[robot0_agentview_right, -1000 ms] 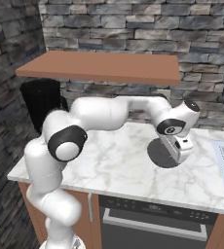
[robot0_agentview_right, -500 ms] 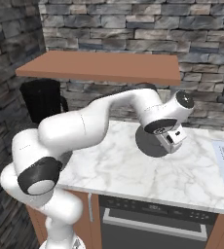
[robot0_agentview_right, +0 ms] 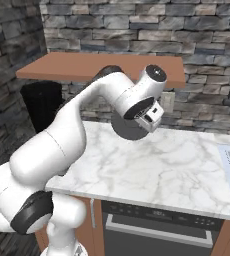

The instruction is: Close the lid blender by securely placing the lid on top.

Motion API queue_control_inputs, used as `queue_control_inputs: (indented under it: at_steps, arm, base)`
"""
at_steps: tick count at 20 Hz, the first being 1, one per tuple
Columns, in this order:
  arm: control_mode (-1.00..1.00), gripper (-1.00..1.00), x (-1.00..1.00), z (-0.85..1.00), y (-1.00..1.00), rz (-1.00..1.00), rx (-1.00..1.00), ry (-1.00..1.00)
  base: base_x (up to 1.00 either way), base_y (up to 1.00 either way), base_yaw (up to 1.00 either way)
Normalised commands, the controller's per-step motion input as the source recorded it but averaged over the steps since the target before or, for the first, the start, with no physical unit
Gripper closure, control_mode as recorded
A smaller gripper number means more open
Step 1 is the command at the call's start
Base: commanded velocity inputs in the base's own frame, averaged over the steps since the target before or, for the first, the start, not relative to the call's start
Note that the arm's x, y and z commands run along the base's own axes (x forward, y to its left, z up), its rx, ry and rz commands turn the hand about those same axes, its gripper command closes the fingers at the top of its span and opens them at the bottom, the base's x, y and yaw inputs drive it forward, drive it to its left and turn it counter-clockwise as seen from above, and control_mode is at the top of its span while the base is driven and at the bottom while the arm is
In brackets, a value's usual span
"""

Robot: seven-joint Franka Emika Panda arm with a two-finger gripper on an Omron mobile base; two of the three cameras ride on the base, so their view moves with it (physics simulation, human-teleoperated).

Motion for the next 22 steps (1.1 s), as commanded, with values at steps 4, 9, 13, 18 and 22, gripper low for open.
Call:
queue_control_inputs:
  at_steps: [4, 9, 13, 18, 22]
  arm:
    - [-1.00, 1.00, 0.00, 0.96, 0.90, 0.25, -0.12, -0.11]
    - [-1.00, 1.00, 0.00, 0.90, 0.85, 0.25, -0.13, -0.11]
    - [-1.00, 1.00, 0.00, 0.75, 0.80, 0.25, -0.11, -0.02]
    - [-1.00, 1.00, 0.00, 0.70, 0.76, 0.23, -0.14, 0.00]
    - [-1.00, 1.00, 0.00, 0.55, 0.64, 0.22, -0.13, 0.00]
  base:
    - [0.00, 0.00, 0.00]
    - [0.00, 0.00, 0.00]
    - [0.00, 0.00, 0.00]
    - [0.00, 0.00, 0.00]
    - [0.00, 0.00, 0.00]
